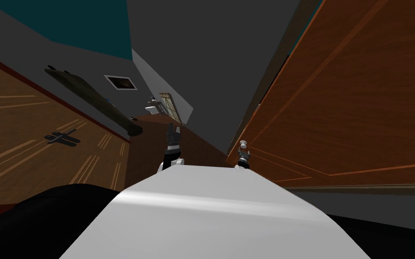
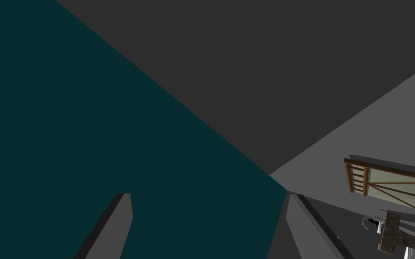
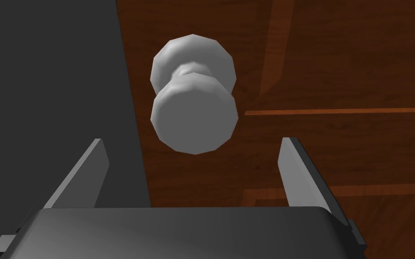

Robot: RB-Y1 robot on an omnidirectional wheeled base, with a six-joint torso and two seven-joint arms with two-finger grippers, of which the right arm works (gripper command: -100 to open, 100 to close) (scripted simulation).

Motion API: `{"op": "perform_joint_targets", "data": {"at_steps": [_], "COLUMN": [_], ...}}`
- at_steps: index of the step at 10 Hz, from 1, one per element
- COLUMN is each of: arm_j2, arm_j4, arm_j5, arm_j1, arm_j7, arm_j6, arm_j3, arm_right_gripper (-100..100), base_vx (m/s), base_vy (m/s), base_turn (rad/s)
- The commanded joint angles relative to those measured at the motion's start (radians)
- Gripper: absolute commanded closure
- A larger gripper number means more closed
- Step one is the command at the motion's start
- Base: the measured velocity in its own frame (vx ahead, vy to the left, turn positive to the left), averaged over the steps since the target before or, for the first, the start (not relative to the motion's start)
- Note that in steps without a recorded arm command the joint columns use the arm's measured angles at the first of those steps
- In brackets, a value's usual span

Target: Pull the door open

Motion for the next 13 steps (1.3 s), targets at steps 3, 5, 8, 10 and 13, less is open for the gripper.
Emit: {"op": "perform_joint_targets", "data": {"at_steps": [3, 5, 8, 10, 13], "arm_j2": [-0.067, -0.055, -0.055, -0.055, -0.078], "arm_j4": [0.013, 0.002, 0.002, 0.002, -0.006], "arm_j5": [-0.013, -0.010, -0.010, -0.010, 0.008], "arm_j1": [0.029, 0.033, 0.033, 0.033, 0.047], "arm_j7": [-0.071, -0.057, -0.057, -0.057, -0.099], "arm_j6": [-0.007, -0.006, -0.006, -0.006, -0.003], "arm_j3": [-0.012, -0.009, -0.009, -0.009, 0.024], "arm_right_gripper": [-100, 100, 100, 100, 100], "base_vx": [0.191, 0.034, -0.024, -0.003, -0.175], "base_vy": [0.005, -0.006, -0.004, 0.002, -0.024], "base_turn": [0.097, -0.015, 0.009, -0.002, 0.110]}}
